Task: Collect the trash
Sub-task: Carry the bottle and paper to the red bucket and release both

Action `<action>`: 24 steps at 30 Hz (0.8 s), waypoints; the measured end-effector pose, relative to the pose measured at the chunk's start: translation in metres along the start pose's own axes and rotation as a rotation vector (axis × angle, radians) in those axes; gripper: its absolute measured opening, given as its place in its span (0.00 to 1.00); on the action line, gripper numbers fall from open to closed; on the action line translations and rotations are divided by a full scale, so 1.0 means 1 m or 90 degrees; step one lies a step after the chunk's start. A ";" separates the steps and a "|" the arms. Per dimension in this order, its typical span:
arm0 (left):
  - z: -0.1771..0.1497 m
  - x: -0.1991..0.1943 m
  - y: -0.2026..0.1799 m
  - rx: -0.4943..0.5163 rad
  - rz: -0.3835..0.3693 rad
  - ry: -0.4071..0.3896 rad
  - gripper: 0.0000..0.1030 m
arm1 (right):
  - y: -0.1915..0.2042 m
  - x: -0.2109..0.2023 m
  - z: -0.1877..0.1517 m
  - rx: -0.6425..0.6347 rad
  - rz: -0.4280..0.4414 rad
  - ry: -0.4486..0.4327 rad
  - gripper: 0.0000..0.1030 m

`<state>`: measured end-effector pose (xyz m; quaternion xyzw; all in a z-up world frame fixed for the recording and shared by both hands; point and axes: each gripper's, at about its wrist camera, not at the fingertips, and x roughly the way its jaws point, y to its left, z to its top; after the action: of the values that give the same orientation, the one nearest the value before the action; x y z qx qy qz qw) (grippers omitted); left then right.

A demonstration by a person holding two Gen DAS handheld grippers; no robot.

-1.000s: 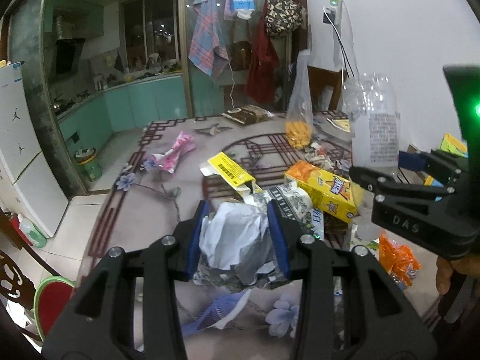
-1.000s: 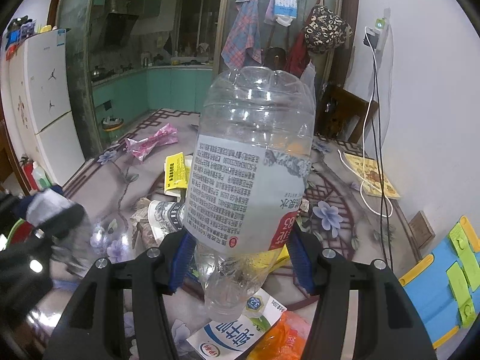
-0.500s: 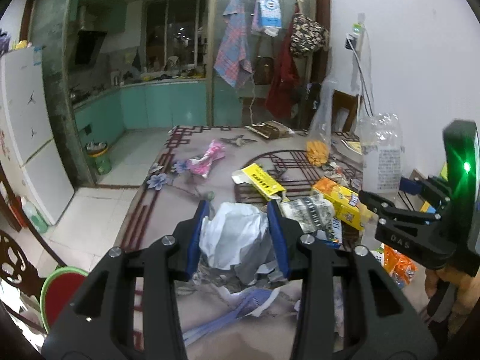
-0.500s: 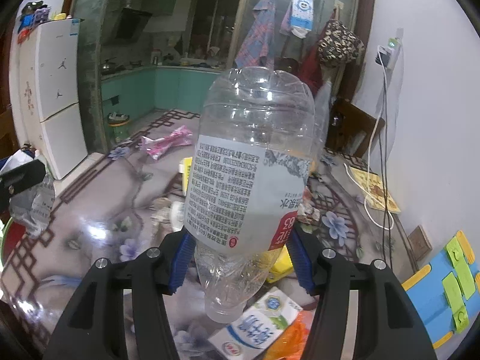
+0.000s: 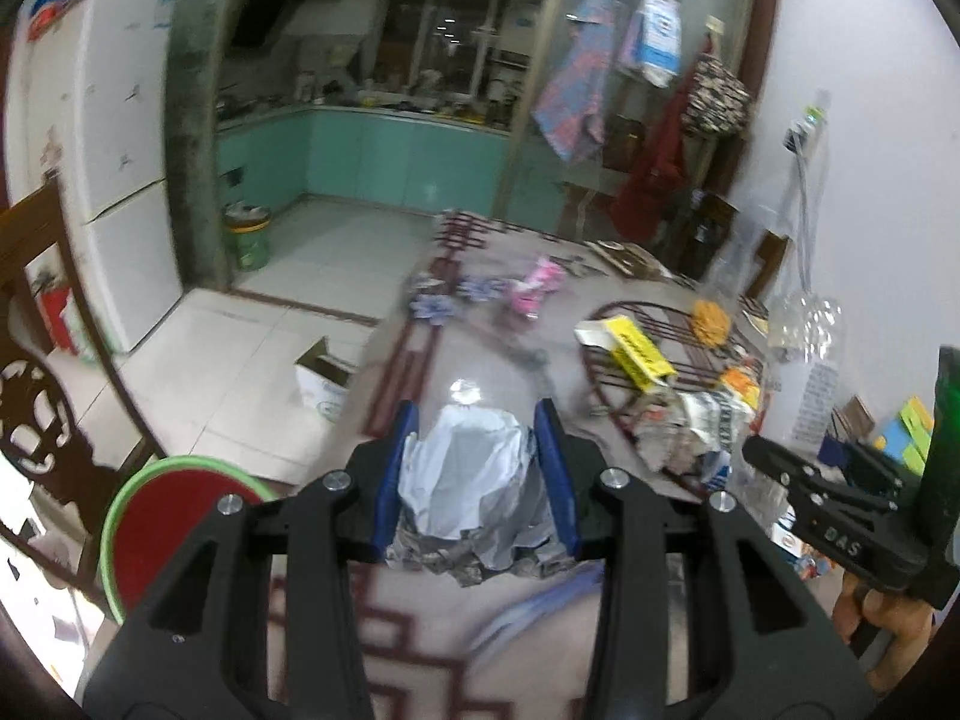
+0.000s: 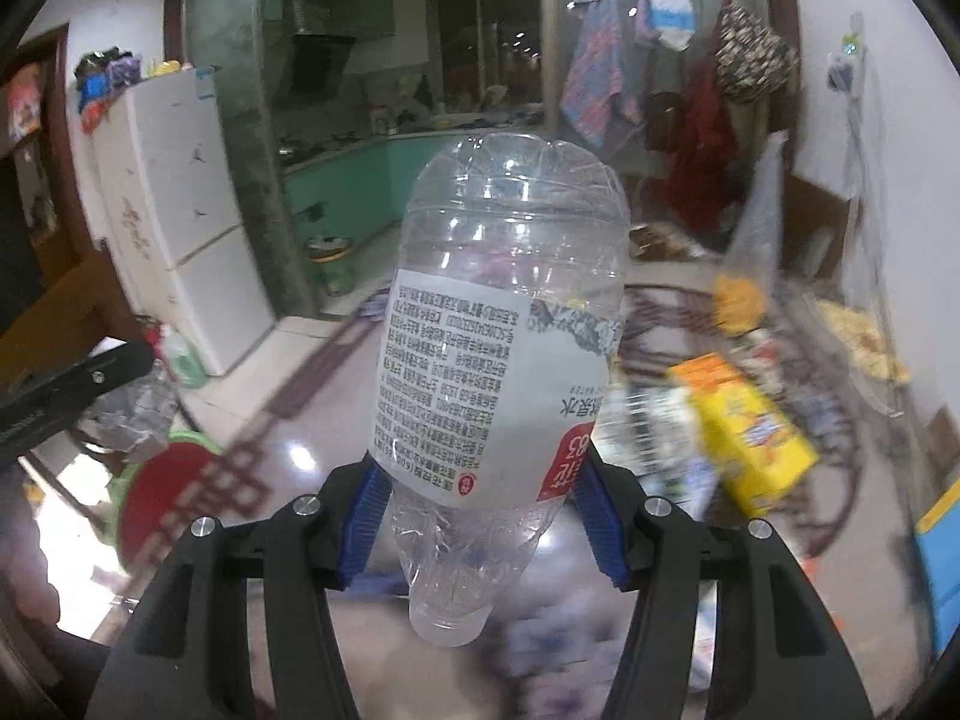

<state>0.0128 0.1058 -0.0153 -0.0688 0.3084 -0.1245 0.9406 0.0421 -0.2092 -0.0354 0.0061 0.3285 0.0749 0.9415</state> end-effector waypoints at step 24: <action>-0.011 -0.040 0.155 -0.149 0.220 0.001 0.38 | 0.205 0.099 -0.006 0.073 0.380 0.229 0.55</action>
<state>0.0049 0.2645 -0.0338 -0.1238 0.3288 0.0757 0.9332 0.0872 0.0075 -0.0888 0.1415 0.4763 0.3278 0.8035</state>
